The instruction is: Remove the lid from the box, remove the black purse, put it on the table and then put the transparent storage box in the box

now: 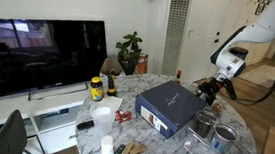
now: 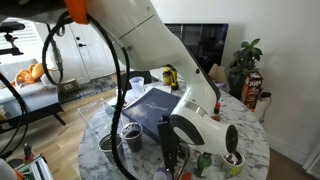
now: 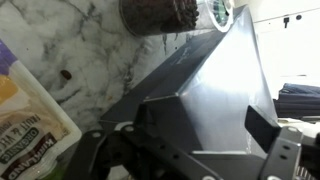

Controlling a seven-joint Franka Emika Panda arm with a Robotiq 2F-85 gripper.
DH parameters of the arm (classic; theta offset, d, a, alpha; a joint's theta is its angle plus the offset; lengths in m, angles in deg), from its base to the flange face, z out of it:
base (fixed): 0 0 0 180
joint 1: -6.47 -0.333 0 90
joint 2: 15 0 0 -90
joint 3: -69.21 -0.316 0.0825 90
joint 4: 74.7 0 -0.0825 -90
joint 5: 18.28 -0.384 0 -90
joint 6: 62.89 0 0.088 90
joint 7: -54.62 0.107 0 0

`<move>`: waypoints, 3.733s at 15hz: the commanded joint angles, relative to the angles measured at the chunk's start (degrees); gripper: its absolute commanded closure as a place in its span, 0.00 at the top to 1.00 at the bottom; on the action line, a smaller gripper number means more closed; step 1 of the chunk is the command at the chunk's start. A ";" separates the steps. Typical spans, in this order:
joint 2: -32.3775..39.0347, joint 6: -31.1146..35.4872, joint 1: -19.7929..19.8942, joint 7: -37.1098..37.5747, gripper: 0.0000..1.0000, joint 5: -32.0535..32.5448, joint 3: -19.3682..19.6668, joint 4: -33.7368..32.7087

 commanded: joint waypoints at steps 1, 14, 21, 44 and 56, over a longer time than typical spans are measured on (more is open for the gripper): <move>-1.86 -2.36 -1.00 -0.85 1.00 -0.89 1.23 1.08; -7.53 -4.70 -3.49 3.72 0.24 -0.64 2.53 1.93; -9.22 -8.74 -4.65 8.35 0.09 -0.97 2.24 1.45; -10.14 17.75 -16.13 17.84 0.09 -22.70 1.96 -13.44; -2.63 37.78 -20.48 32.29 0.09 -15.33 -2.57 -18.02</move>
